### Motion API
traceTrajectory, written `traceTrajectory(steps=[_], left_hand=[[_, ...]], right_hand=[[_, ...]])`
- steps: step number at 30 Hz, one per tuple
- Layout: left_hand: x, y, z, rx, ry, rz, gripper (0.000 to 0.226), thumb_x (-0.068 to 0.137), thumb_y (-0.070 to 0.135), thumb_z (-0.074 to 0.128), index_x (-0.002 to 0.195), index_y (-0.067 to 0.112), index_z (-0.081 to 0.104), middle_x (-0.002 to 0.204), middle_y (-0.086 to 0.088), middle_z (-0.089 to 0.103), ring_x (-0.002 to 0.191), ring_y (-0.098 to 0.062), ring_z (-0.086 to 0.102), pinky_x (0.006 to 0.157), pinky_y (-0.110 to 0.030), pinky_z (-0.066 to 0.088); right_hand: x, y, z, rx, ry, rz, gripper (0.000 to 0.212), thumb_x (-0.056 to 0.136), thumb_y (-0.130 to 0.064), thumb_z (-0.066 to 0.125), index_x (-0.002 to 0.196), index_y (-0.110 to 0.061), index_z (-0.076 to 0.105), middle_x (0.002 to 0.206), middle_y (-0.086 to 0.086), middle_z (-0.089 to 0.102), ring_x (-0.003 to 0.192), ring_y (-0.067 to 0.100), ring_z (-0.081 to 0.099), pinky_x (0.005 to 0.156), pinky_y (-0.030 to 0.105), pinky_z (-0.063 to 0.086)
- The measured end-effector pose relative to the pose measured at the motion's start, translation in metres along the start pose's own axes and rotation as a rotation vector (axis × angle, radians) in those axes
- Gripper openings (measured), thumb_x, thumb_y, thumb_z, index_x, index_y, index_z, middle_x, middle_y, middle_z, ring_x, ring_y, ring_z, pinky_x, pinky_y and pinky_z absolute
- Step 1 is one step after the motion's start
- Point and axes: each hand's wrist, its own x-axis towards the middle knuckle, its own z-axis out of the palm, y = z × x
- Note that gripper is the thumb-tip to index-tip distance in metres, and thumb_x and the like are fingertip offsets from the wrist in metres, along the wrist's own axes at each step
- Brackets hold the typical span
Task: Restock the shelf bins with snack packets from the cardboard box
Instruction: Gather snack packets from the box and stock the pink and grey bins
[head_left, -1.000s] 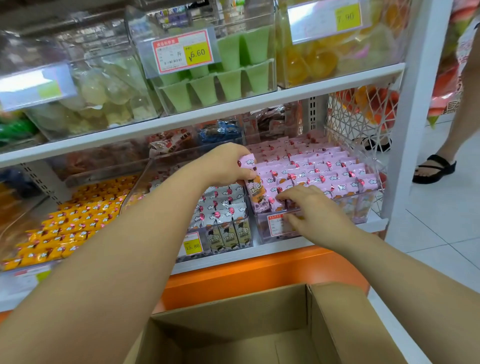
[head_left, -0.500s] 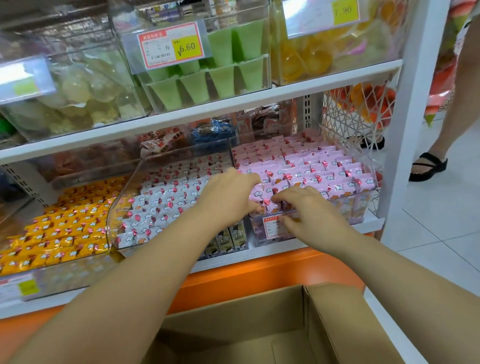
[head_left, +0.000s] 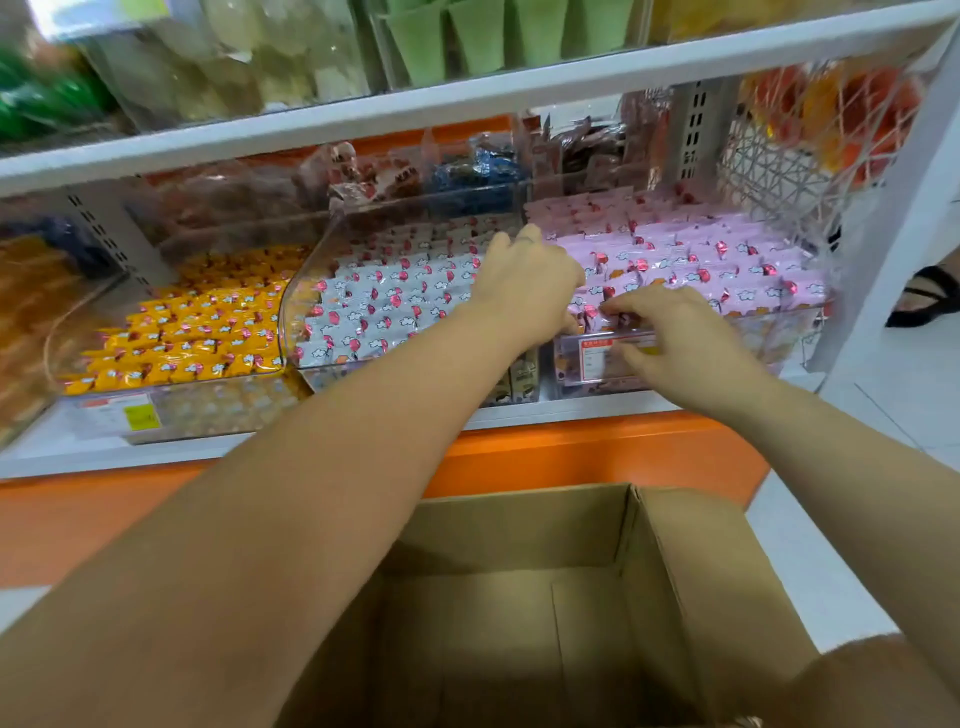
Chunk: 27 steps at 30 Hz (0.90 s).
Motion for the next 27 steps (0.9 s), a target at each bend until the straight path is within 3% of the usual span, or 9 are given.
traceTrajectory(steps=[4,8,10,13,16,19,23,27], left_hand=[[0.003,-0.008,-0.013,-0.047,-0.156,0.033,0.043,0.091,0.047,0.056,0.125,0.021,0.058,0.122,-0.005,0.058,0.124,-0.029,0.037,0.096,-0.042,0.033],[0.008,-0.008,-0.018,-0.089,-0.192,0.011,0.025,0.09,0.038,0.062,0.093,0.016,0.054,0.098,-0.005,0.053,0.121,-0.03,0.041,0.095,-0.044,0.034],[0.009,-0.008,-0.019,-0.116,-0.205,0.005,0.025,0.09,0.037,0.062,0.087,0.016,0.047,0.091,-0.002,0.046,0.119,-0.03,0.043,0.094,-0.044,0.034],[0.004,-0.007,-0.017,-0.166,-0.175,0.014,0.022,0.089,0.036,0.064,0.098,0.019,0.054,0.098,-0.005,0.054,0.119,-0.03,0.044,0.092,-0.041,0.034],[-0.005,-0.006,-0.008,-0.21,-0.11,0.0,0.041,0.089,0.035,0.064,0.126,0.019,0.054,0.12,-0.008,0.06,0.121,-0.029,0.042,0.094,-0.038,0.034],[-0.007,-0.008,-0.002,-0.226,-0.054,-0.004,0.048,0.089,0.036,0.063,0.133,0.022,0.05,0.123,-0.005,0.06,0.123,-0.027,0.042,0.098,-0.038,0.033],[-0.001,-0.011,-0.004,-0.23,-0.074,0.007,0.034,0.086,0.04,0.066,0.115,0.025,0.057,0.096,0.0,0.054,0.116,-0.026,0.042,0.094,-0.038,0.029],[0.002,-0.013,-0.005,-0.21,-0.105,0.011,0.025,0.085,0.038,0.068,0.093,0.025,0.048,0.08,0.005,0.043,0.112,-0.026,0.042,0.09,-0.038,0.029]], right_hand=[[-0.002,-0.002,0.0,0.009,0.01,-0.015,0.036,0.086,-0.011,0.062,0.122,-0.013,0.06,0.116,0.006,0.061,0.107,0.029,0.05,0.095,0.035,0.035],[-0.001,-0.002,0.001,0.019,0.013,0.006,0.037,0.086,-0.012,0.062,0.123,-0.016,0.059,0.116,0.003,0.061,0.108,0.026,0.048,0.092,0.034,0.037],[0.0,-0.002,0.0,0.013,0.019,0.013,0.037,0.087,-0.013,0.062,0.124,-0.017,0.059,0.116,0.003,0.06,0.108,0.025,0.046,0.09,0.033,0.037],[0.0,-0.003,0.0,0.008,0.021,0.024,0.037,0.087,-0.013,0.061,0.124,-0.018,0.059,0.116,0.002,0.06,0.108,0.024,0.045,0.089,0.031,0.036],[-0.001,-0.004,-0.001,0.017,0.018,0.029,0.038,0.087,-0.013,0.061,0.124,-0.018,0.059,0.117,0.003,0.061,0.107,0.025,0.046,0.088,0.031,0.036],[-0.003,-0.005,0.0,0.012,0.03,0.02,0.037,0.088,-0.014,0.06,0.125,-0.018,0.059,0.117,0.002,0.06,0.107,0.024,0.045,0.086,0.03,0.035],[-0.002,-0.005,0.0,0.013,0.031,0.022,0.037,0.089,-0.014,0.059,0.125,-0.017,0.059,0.118,0.003,0.06,0.108,0.025,0.044,0.087,0.03,0.034],[-0.003,-0.007,0.002,0.006,0.029,0.04,0.038,0.089,-0.016,0.06,0.127,-0.019,0.057,0.119,0.003,0.06,0.109,0.024,0.043,0.087,0.032,0.036]])
